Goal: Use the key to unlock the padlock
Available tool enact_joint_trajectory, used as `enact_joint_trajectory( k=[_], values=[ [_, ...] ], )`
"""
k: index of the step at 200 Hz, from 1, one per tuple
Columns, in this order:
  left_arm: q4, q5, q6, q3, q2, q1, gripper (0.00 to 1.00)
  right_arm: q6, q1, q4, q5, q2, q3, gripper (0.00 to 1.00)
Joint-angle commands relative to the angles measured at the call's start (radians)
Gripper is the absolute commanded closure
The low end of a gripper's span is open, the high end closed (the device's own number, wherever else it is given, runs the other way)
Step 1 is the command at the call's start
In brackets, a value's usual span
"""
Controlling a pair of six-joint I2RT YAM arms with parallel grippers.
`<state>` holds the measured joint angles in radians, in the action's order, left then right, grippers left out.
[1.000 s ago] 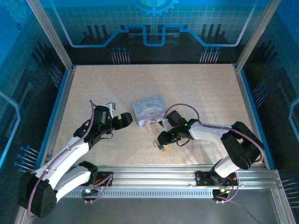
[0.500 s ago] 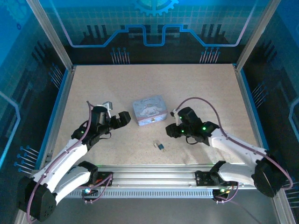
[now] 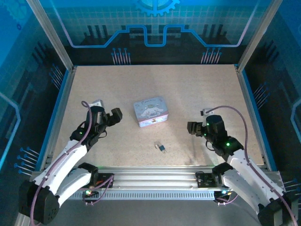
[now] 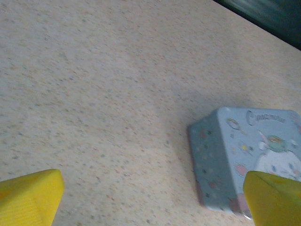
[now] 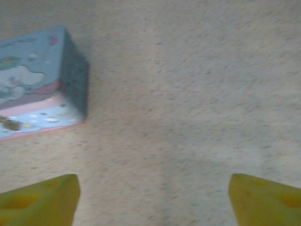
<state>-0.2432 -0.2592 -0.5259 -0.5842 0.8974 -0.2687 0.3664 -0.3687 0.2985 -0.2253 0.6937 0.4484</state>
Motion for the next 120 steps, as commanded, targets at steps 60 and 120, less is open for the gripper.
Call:
enact_joint_trajectory(
  k=[60,120],
  values=[
    [0.404,-0.186,0.246,0.155,0.075,0.047,0.01,-0.139,0.208,-0.458,-0.027,0.005,-0.146,0.00],
    [0.586,-0.194,0.436,0.160,0.194,0.069,0.01,-0.340,0.242,-0.850,-0.005,0.285,-0.209,0.00]
  ],
)
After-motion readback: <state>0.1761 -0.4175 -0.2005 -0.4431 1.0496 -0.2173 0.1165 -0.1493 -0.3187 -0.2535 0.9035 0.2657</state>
